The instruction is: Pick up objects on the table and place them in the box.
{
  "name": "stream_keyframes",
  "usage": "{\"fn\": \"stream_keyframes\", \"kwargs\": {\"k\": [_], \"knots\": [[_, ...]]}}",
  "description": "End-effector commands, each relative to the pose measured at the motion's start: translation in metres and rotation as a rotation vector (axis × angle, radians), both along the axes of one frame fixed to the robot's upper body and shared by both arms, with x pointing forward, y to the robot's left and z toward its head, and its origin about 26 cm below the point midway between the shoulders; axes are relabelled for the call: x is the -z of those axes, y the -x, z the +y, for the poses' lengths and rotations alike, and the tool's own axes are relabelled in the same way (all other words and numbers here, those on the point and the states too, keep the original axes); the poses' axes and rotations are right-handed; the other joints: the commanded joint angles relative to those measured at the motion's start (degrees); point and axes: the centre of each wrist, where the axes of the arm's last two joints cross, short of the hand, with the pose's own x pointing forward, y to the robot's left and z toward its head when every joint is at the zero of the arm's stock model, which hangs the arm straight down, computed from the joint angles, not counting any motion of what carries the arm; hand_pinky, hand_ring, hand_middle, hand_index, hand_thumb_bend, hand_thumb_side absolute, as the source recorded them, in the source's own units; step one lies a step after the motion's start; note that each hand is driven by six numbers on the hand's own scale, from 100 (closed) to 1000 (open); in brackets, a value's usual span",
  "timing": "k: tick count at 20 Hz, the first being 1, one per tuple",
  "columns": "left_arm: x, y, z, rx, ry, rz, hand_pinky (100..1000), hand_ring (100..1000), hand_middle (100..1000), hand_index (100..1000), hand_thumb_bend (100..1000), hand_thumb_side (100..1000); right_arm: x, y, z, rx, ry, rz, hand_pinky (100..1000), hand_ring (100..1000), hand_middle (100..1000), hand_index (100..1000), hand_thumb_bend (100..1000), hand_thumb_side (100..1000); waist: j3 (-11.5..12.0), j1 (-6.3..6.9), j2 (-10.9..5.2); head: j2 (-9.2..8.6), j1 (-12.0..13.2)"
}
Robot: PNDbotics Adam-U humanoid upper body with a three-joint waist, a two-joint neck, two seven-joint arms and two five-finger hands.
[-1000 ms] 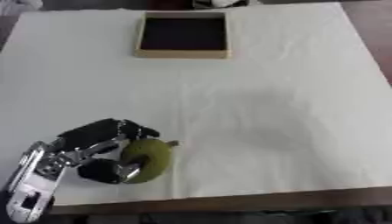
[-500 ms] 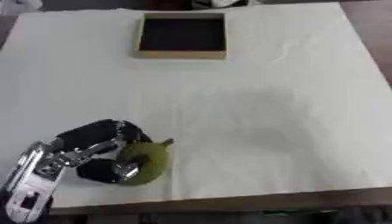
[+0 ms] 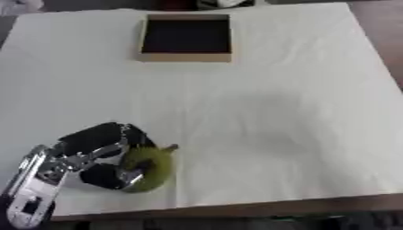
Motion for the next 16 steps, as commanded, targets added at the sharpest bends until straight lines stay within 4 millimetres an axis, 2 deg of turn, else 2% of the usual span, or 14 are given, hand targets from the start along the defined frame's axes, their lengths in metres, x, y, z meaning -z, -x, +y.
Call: {"fn": "stream_keyframes", "kwargs": {"k": [1,2,3,5,6,11,16], "knots": [[-0.004,-0.001,0.007,0.271,-0.274,-0.038,598,458,475,746,100,487,-0.008,0.002,-0.002,0.006,0.008,-0.026,750,670,579,733,100,478,0.0,-0.22,-0.82,0.29,-0.1],[-0.004,0.000,0.007,0.269,-0.277,-0.039,595,455,472,744,100,411,-0.008,0.002,-0.002,0.006,0.008,-0.026,750,670,579,733,100,477,-0.1,-0.22,-0.84,0.29,-0.2],[-0.004,0.000,0.007,0.266,-0.279,-0.040,594,454,471,744,100,379,-0.008,0.002,-0.002,0.006,0.007,-0.027,750,670,579,733,100,477,-0.1,-0.23,-0.85,0.29,-0.2],[-0.005,0.000,0.008,0.263,-0.280,-0.041,593,453,471,744,100,370,-0.008,0.002,-0.002,0.006,0.007,-0.028,750,670,579,733,100,477,-0.1,-0.24,-0.86,0.29,-0.3],[-0.005,0.000,0.008,0.262,-0.280,-0.042,590,451,469,742,100,249,-0.008,0.002,-0.002,0.006,0.006,-0.028,750,670,579,733,100,480,-0.1,-0.24,-0.86,0.29,-0.3],[-0.012,0.002,0.009,0.232,-0.264,-0.046,562,430,452,722,100,246,-0.008,0.002,-0.002,0.010,0.002,-0.027,750,670,578,732,100,481,-0.1,-0.23,-0.77,0.29,-0.5],[-0.032,0.008,0.012,0.195,-0.206,-0.071,495,387,415,686,100,245,-0.009,0.002,-0.002,0.014,0.001,-0.029,750,671,579,732,100,481,0.1,-0.24,-0.71,0.29,-0.7]]}}
